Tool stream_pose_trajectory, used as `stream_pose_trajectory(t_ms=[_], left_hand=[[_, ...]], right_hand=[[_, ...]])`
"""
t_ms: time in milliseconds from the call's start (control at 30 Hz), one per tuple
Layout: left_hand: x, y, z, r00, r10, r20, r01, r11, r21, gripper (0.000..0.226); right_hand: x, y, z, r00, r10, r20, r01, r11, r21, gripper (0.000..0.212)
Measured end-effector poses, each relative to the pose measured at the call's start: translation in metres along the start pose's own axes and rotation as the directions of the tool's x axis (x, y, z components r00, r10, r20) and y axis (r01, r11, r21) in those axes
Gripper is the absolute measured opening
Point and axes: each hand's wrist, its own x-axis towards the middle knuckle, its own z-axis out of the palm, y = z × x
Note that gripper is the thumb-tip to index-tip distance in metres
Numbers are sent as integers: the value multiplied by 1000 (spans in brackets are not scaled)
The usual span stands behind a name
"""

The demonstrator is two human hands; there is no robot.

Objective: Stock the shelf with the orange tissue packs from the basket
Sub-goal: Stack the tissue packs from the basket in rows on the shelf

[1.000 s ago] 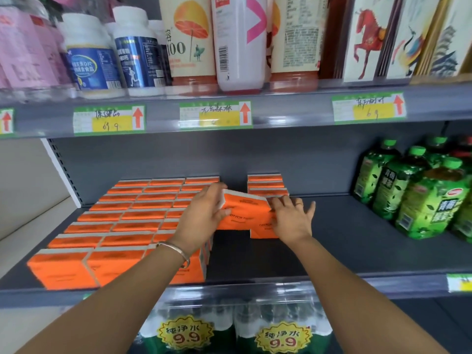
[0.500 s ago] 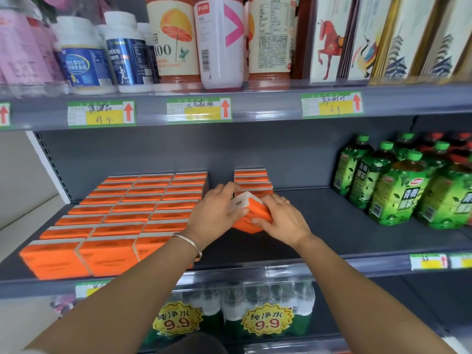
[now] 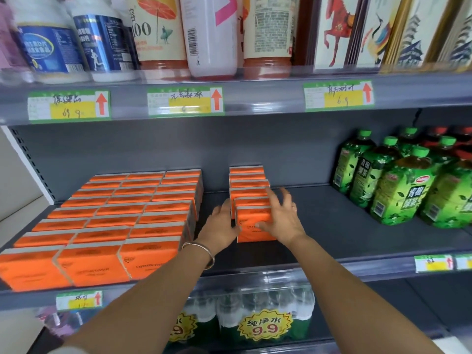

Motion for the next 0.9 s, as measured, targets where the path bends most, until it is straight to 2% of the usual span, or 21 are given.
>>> stream_pose_trajectory(t_ms=[67,100,200,367,567,700,767,800,900], left_hand=[[10,0,4,999,-24,44,28,997,-78,78],[15,0,6,998,-20,61,28,991,-133,80],[25,-1,11,999,-12,47,24,961,-277,62],[29,-10,14,999,-31,21,36,937,-347,47],[26,2,11,995,-42,86,67,945,-321,47],[22,6,3,987,-44,157,83,964,-251,67],[19,5,-3,989,-104,103,124,971,-204,77],[15,3,-6,992,-110,64,120,977,-175,75],[-4,4,-23,999,-29,-32,28,999,-43,53]], right_hand=[[5,3,4,998,41,39,-47,988,146,100],[7,5,5,998,36,48,-44,986,162,99],[13,5,6,998,-4,68,-5,992,123,97],[15,3,8,996,8,86,-13,999,49,89],[11,-4,4,994,46,104,-37,996,-82,91],[9,-13,4,983,120,137,-85,967,-240,97],[7,-20,0,984,150,96,-107,930,-352,98],[4,-23,-2,986,148,75,-107,912,-396,96],[-5,-39,-10,998,68,20,-54,912,-406,81]])
